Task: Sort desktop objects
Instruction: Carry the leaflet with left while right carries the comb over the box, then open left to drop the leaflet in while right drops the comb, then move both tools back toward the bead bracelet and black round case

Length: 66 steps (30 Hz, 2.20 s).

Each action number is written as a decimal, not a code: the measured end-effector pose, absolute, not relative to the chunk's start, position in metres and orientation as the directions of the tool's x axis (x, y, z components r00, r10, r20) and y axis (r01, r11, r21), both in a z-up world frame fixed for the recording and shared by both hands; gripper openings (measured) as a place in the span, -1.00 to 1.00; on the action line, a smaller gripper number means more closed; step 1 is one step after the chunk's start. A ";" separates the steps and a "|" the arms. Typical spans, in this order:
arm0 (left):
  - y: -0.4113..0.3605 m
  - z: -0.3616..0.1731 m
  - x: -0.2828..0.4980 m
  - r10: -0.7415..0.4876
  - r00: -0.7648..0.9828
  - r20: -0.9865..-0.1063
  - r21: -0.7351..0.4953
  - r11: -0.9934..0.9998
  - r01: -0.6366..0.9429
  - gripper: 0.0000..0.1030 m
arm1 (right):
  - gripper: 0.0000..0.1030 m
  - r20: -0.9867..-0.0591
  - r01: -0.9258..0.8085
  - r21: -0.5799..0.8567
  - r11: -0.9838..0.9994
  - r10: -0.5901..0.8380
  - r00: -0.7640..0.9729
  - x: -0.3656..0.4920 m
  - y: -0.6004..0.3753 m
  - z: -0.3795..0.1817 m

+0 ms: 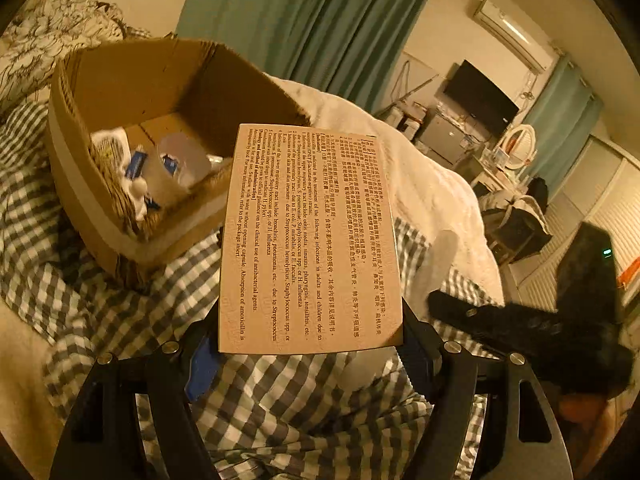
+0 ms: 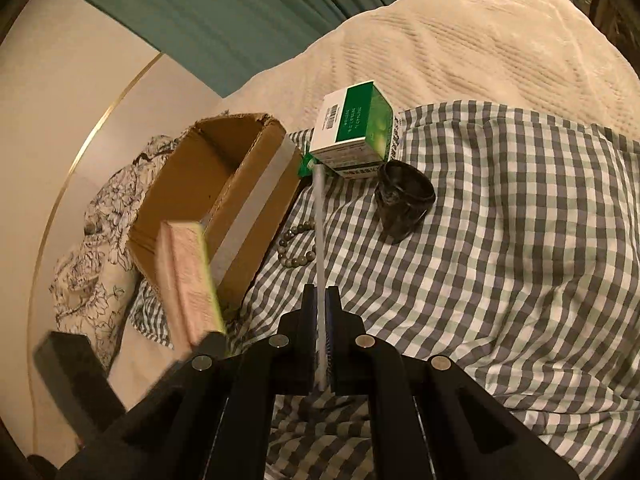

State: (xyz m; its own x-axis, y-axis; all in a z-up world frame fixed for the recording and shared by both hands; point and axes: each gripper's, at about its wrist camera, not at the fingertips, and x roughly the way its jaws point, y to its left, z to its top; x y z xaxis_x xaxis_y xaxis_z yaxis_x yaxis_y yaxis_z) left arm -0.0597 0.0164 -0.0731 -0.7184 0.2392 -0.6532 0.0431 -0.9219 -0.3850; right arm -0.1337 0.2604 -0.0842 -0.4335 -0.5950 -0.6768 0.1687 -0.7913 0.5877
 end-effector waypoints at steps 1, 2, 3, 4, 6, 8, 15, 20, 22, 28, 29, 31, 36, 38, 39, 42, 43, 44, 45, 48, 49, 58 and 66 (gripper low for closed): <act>0.013 -0.071 -0.060 0.244 -0.715 -0.655 -0.383 -0.923 0.036 0.51 | -0.93 -0.690 0.169 0.571 -0.803 -0.582 -0.432 -0.135 0.258 -0.086; 0.009 -0.070 -0.059 0.242 -0.715 -0.656 -0.378 -0.925 0.033 0.51 | -0.93 -0.700 0.166 0.561 -0.811 -0.572 -0.428 -0.137 0.255 -0.088; 0.007 -0.070 -0.056 0.240 -0.717 -0.655 -0.375 -0.926 0.033 0.51 | -0.93 -0.703 0.161 0.561 -0.812 -0.570 -0.426 -0.137 0.255 -0.090; 0.003 -0.070 -0.056 0.231 -0.713 -0.662 -0.364 -0.931 0.036 0.51 | -0.93 -0.704 0.157 0.561 -0.813 -0.568 -0.425 -0.138 0.254 -0.092; -0.001 -0.070 -0.058 0.197 -0.697 -0.689 -0.320 -0.946 0.050 0.51 | -0.93 -0.706 0.157 0.554 -0.818 -0.561 -0.432 -0.139 0.254 -0.091; -0.009 -0.066 -0.055 0.158 -0.693 -0.704 -0.278 -0.958 0.064 0.51 | -0.93 -0.700 0.164 0.542 -0.824 -0.551 -0.454 -0.138 0.253 -0.085; -0.042 -0.030 -0.064 0.186 -0.723 -0.665 -0.306 -0.951 0.037 0.51 | -0.93 -0.610 0.319 0.509 -0.800 -0.596 -0.522 -0.128 0.228 -0.014; -0.080 0.003 -0.090 0.135 -0.746 -0.653 -0.262 -0.964 0.055 0.51 | -0.93 -0.580 0.428 0.466 -0.774 -0.633 -0.513 -0.144 0.175 0.038; -0.100 0.016 -0.108 0.086 -0.757 -0.647 -0.211 -0.975 0.070 0.51 | -0.93 -0.563 0.450 0.483 -0.751 -0.660 -0.497 -0.158 0.150 0.050; -0.143 0.008 -0.146 0.044 -0.696 -0.717 -0.174 -0.978 0.118 0.56 | -0.90 -0.594 0.421 0.511 -0.749 -0.662 -0.457 -0.203 0.072 0.047; -0.147 0.006 -0.147 0.057 -0.702 -0.710 -0.190 -0.975 0.113 0.73 | -0.59 -0.606 0.383 0.537 -0.751 -0.660 -0.444 -0.210 0.066 0.042; -0.147 0.004 -0.142 0.101 -0.713 -0.694 -0.213 -0.975 0.068 0.94 | 0.31 -0.597 0.337 0.585 -0.738 -0.673 -0.437 -0.215 0.065 0.038; -0.135 0.010 -0.127 0.096 -0.732 -0.675 -0.143 -0.990 0.003 0.99 | 0.38 -0.631 0.352 0.487 -0.800 -0.600 -0.491 -0.201 0.080 0.050; -0.130 0.013 -0.120 0.090 -0.737 -0.670 -0.128 -0.992 -0.004 0.99 | 0.38 -0.652 0.348 0.432 -0.832 -0.555 -0.517 -0.191 0.093 0.055; -0.126 0.016 -0.113 0.089 -0.747 -0.659 -0.129 -0.992 -0.004 0.99 | 0.38 -0.655 0.344 0.417 -0.842 -0.540 -0.528 -0.185 0.101 0.057; -0.118 0.023 -0.097 0.103 -0.765 -0.636 -0.144 -0.989 -0.014 1.00 | 0.38 -0.657 0.333 0.407 -0.851 -0.526 -0.540 -0.169 0.125 0.065; -0.112 0.025 -0.091 0.100 -0.761 -0.641 -0.136 -0.991 -0.016 1.00 | 0.38 -0.655 0.328 0.402 -0.855 -0.519 -0.550 -0.160 0.136 0.069; -0.107 0.027 -0.085 0.096 -0.759 -0.644 -0.125 -0.992 -0.020 1.00 | 0.38 -0.649 0.323 0.400 -0.858 -0.514 -0.561 -0.154 0.144 0.073; -0.103 0.029 -0.081 0.094 -0.760 -0.643 -0.121 -0.992 -0.021 1.00 | 0.38 -0.636 0.319 0.404 -0.857 -0.514 -0.576 -0.145 0.157 0.078; -0.087 0.031 -0.063 0.093 -0.763 -0.640 -0.118 -0.993 -0.022 1.00 | 0.41 -0.609 0.310 0.409 -0.858 -0.510 -0.608 -0.124 0.181 0.088; -0.079 0.030 -0.055 0.103 -0.760 -0.642 -0.127 -0.992 -0.028 1.00 | 0.44 -0.601 0.304 0.402 -0.864 -0.499 -0.624 -0.116 0.192 0.088; 0.006 -0.043 -0.034 0.185 -0.636 -0.749 -0.145 -0.983 -0.115 1.00 | 0.53 -0.639 0.187 0.381 -0.905 -0.405 -0.654 -0.078 0.271 0.015; 0.052 -0.096 -0.091 0.123 -0.559 -0.820 -0.108 -0.992 -0.059 1.00 | 0.53 -0.719 0.224 0.252 -0.941 -0.337 -0.608 -0.108 0.272 -0.026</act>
